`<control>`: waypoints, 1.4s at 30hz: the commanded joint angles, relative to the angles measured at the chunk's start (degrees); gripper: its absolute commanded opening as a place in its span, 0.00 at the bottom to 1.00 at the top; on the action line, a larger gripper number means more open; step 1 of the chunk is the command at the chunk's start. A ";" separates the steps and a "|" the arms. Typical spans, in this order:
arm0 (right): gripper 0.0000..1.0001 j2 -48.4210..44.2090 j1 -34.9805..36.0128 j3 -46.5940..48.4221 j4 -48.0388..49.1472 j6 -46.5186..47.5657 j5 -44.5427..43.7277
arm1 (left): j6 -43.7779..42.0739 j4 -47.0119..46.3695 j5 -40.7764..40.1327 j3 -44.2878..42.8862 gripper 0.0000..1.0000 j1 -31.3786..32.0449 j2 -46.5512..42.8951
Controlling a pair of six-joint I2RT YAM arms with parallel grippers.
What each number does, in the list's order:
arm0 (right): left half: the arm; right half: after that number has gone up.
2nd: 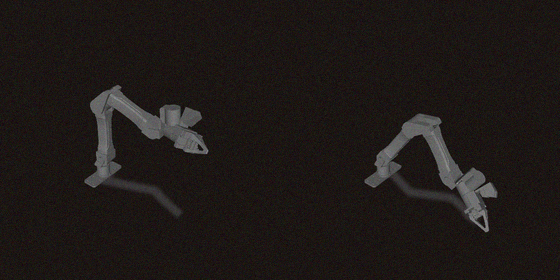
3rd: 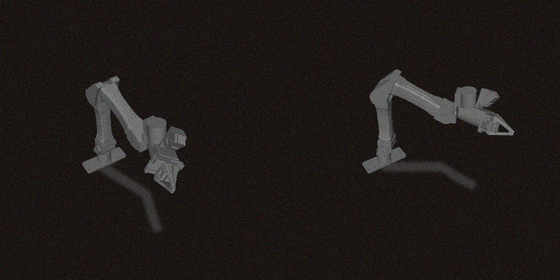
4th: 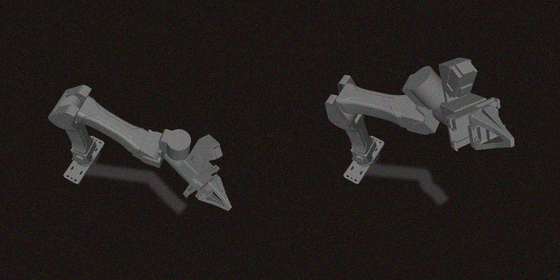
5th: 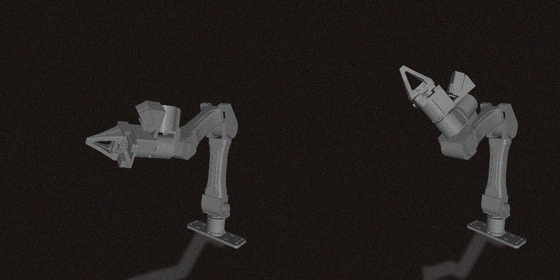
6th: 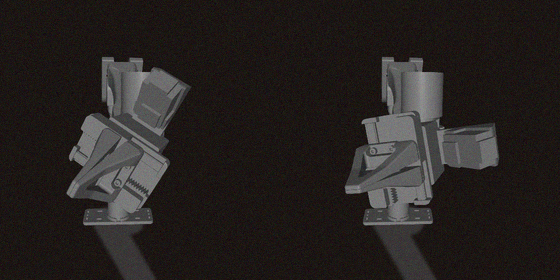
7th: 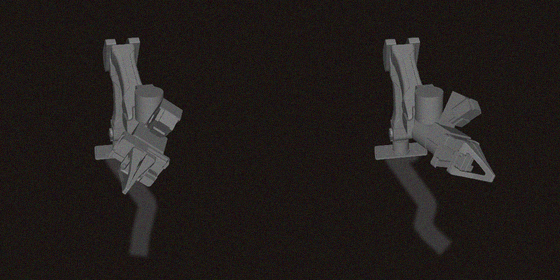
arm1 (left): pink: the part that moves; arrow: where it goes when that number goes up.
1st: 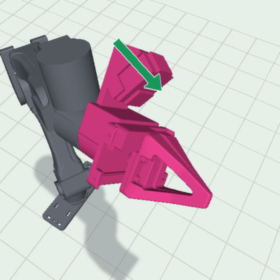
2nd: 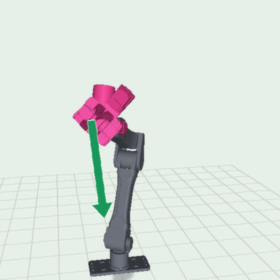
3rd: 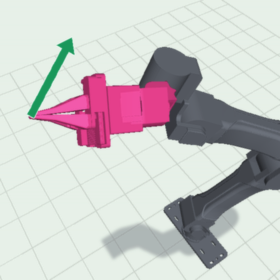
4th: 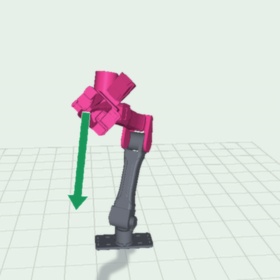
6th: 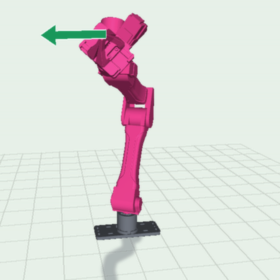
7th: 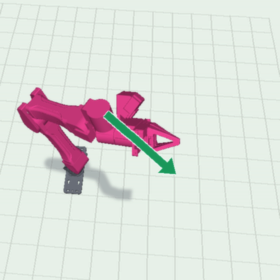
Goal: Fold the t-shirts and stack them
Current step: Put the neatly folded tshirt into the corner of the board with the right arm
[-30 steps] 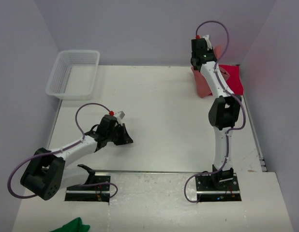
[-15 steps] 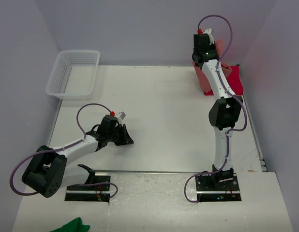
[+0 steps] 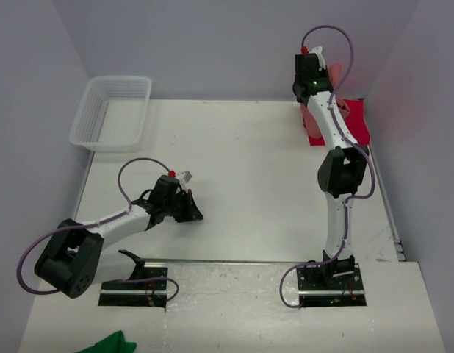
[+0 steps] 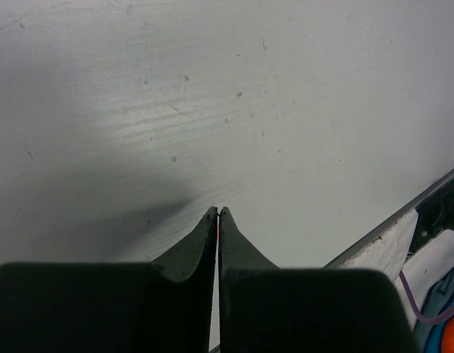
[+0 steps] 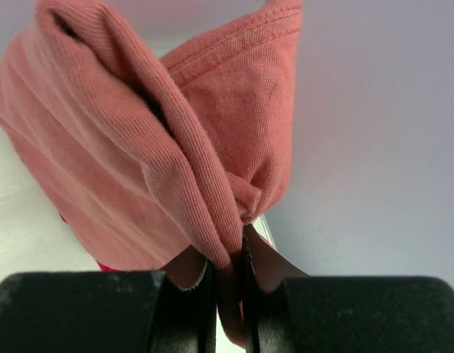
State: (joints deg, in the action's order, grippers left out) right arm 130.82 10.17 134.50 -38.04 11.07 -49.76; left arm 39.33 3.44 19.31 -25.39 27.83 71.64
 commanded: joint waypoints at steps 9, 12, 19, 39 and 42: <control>0.00 -7.33 4.50 2.79 1.04 -1.93 0.27 | -0.75 -2.39 1.17 0.69 0.02 0.55 -0.01; 0.00 -8.21 5.38 1.91 0.95 -2.63 0.10 | -0.75 -4.41 1.26 0.78 0.02 0.64 -0.09; 0.00 -7.25 5.91 3.23 0.08 -2.63 -0.08 | -0.84 -4.23 1.43 1.04 0.01 0.73 -0.88; 0.00 -9.36 5.65 -3.88 -0.45 -6.32 -0.17 | -1.01 -3.88 1.34 0.78 0.01 0.73 -1.15; 0.00 -10.06 5.65 -5.55 -0.63 -7.11 -0.16 | -1.01 -3.79 1.34 0.95 0.01 0.73 -1.41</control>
State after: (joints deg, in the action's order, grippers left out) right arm 127.00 16.05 129.64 -39.92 5.93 -48.45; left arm 39.35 1.34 19.81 -24.58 28.23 71.42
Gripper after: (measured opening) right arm 0.124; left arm 0.016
